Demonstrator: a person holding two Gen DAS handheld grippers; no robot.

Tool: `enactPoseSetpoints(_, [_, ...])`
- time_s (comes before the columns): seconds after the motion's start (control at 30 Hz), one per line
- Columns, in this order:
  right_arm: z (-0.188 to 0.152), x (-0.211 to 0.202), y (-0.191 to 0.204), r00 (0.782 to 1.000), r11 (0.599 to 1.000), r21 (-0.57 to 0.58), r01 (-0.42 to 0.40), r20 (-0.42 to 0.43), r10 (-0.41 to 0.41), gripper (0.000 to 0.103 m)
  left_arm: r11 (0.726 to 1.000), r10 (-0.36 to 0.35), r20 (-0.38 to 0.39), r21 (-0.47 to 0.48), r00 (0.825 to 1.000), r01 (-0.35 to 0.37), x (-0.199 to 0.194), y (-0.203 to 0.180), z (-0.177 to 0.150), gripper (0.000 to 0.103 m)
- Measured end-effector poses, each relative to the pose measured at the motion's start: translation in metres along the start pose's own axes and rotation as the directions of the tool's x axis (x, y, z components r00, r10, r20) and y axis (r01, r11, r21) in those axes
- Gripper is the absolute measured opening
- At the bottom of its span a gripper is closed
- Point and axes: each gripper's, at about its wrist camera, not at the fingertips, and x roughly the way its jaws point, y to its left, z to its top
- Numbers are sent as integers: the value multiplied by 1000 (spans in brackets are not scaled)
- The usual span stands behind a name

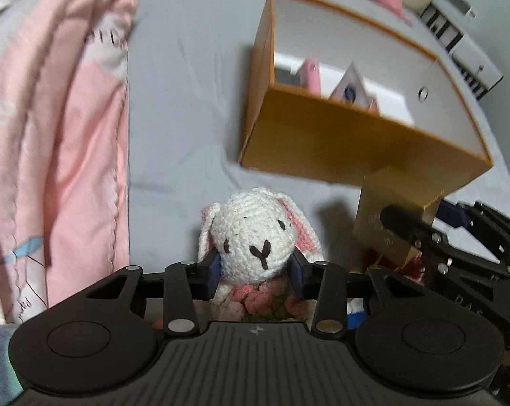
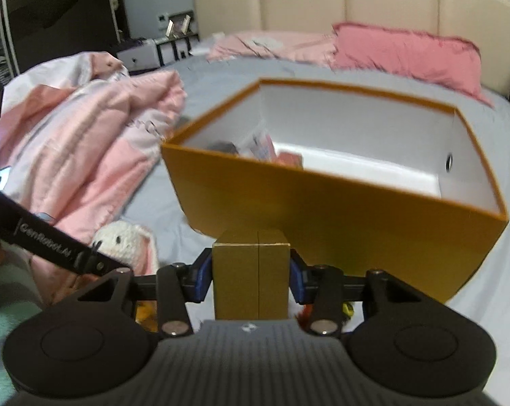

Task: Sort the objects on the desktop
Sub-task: 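Grasp the white crocheted bunny with the left gripper while the right grasps the gold box, then lift the bunny and gold box with both grippers over the orange box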

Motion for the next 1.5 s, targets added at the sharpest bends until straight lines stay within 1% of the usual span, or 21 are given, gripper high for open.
enactPoseSetpoints(0.07, [5,-6,3,1000,1000,6,2,1,-2,47,1000,-10,39,-6,999,10,-10,0,2,46])
enactPoseSetpoints(0.13, [12,-13,0,1000,999,36,-13,10,13,47,1000,-22,72,-5,997,23,-18,-2,7,46])
enactPoseSetpoints(0.27, [32,-36,-10,998,996,82,-43,58,38,47,994,-105,141,13,984,104,-49,-10,22,46])
enactPoseSetpoints(0.33, [43,-48,-17,995,995,91,-51,91,43,47,989,-145,174,40,974,140,-65,-19,29,46])
enactPoseSetpoints(0.43, [63,-64,-30,989,991,121,-56,141,39,47,983,-185,232,62,955,175,-76,-30,44,46])
enactPoseSetpoints(0.57, [86,-65,-55,989,982,180,-54,144,28,47,972,-235,309,69,922,224,-79,-45,68,46])
enactPoseSetpoints(0.67, [99,-51,-74,993,978,207,-1,115,-24,47,971,-239,341,64,909,231,-73,-50,84,46])
enactPoseSetpoints(0.77, [110,-25,-96,997,971,237,32,58,-47,47,970,-238,364,34,901,243,-64,-47,101,46])
enactPoseSetpoints(0.87, [111,10,-107,998,965,253,70,-22,-67,47,971,-224,378,5,898,240,-52,-44,116,46])
enactPoseSetpoints(0.93, [108,34,-111,994,960,262,97,-81,-79,47,969,-222,379,-15,899,245,-44,-40,126,47])
enactPoseSetpoints(1.07, [96,61,-117,983,945,302,123,-168,-75,47,965,-214,365,-64,906,254,-26,-31,146,47])
enactPoseSetpoints(1.17, [97,76,-122,969,939,311,149,-235,-76,47,965,-211,355,-71,911,251,-16,-31,164,47])
enactPoseSetpoints(1.23, [100,84,-127,955,938,316,143,-292,-47,47,963,-219,345,-72,913,259,-11,-33,176,47])
enactPoseSetpoints(1.27, [102,87,-132,944,935,328,134,-329,-20,47,962,-224,343,-72,912,264,-9,-34,180,47])
enactPoseSetpoints(1.33, [105,97,-139,912,923,370,107,-406,57,47,959,-232,342,-74,911,272,-2,-34,184,47])
enactPoseSetpoints(1.4, [107,106,-142,879,918,385,90,-464,109,47,961,-226,344,-73,911,266,5,-33,182,47])
enactPoseSetpoints(1.43, [108,111,-141,864,921,378,96,-491,111,47,964,-219,345,-69,913,257,8,-33,180,47])
enactPoseSetpoints(1.5, [109,117,-138,848,931,354,92,-517,113,47,969,-208,338,-59,918,241,15,-31,178,47])
